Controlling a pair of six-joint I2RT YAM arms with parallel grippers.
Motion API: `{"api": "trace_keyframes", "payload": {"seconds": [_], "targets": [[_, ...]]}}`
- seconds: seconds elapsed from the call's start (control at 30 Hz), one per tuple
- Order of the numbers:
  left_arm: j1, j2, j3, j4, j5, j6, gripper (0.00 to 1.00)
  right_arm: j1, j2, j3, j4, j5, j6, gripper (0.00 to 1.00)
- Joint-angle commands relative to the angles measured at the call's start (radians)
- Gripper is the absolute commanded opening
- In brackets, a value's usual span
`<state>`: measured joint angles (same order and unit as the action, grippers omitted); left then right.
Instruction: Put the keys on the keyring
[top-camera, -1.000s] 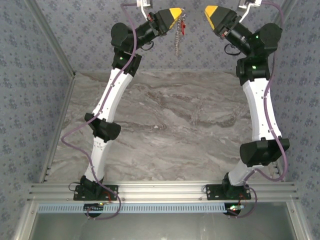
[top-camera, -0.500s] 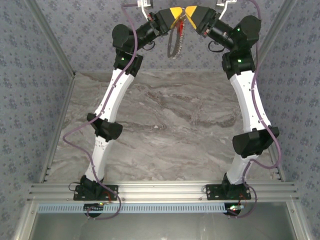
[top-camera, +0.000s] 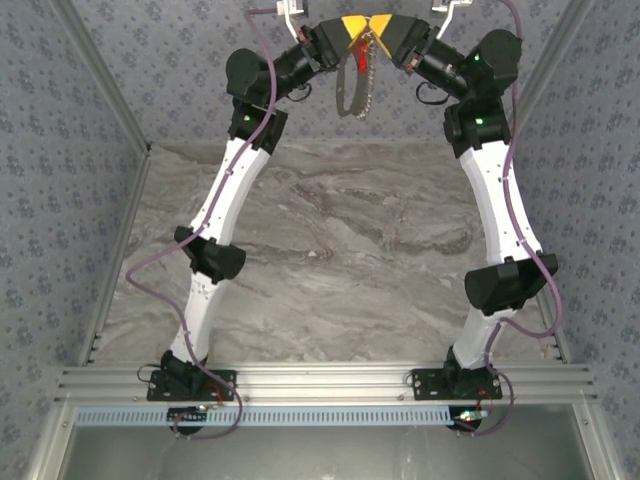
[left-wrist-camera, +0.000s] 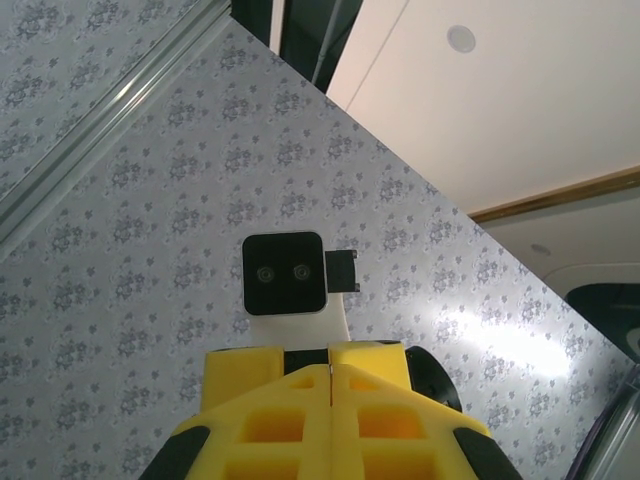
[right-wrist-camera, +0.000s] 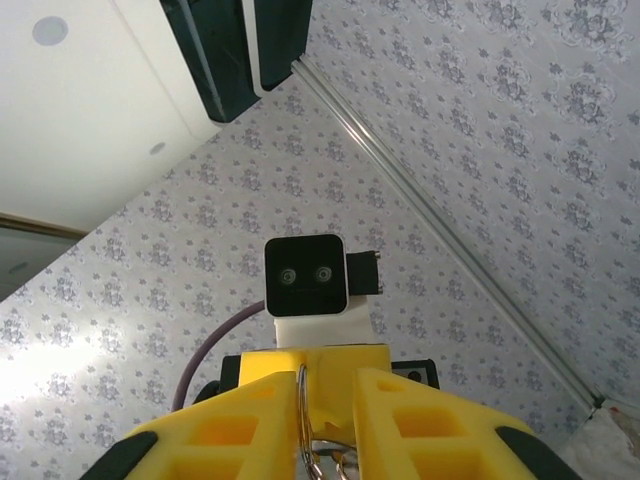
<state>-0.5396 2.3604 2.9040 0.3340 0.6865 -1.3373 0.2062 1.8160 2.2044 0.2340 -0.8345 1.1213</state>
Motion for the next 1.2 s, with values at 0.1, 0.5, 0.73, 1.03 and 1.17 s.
{"api": "trace_keyframes", "payload": {"seconds": [0.1,0.5,0.73,1.03,1.17], "targets": [[-0.012,0.004,0.037,0.044,-0.012,-0.006,0.00,0.007,-0.004,0.032,-0.034,-0.036,-0.025,0.02],[0.061,-0.008,0.142,-0.273,0.109,0.235,0.41,-0.094,-0.009,0.027,-0.123,-0.171,-0.091,0.00],[0.113,-0.054,0.143,-0.621,0.230,0.536,0.48,-0.123,-0.018,0.040,-0.404,-0.282,-0.338,0.00],[0.119,-0.076,0.138,-0.992,0.339,0.851,0.43,-0.093,0.028,0.177,-0.950,-0.246,-0.777,0.00],[0.115,-0.078,0.136,-1.039,0.380,0.887,0.36,-0.068,0.031,0.181,-1.045,-0.217,-0.857,0.00]]}}
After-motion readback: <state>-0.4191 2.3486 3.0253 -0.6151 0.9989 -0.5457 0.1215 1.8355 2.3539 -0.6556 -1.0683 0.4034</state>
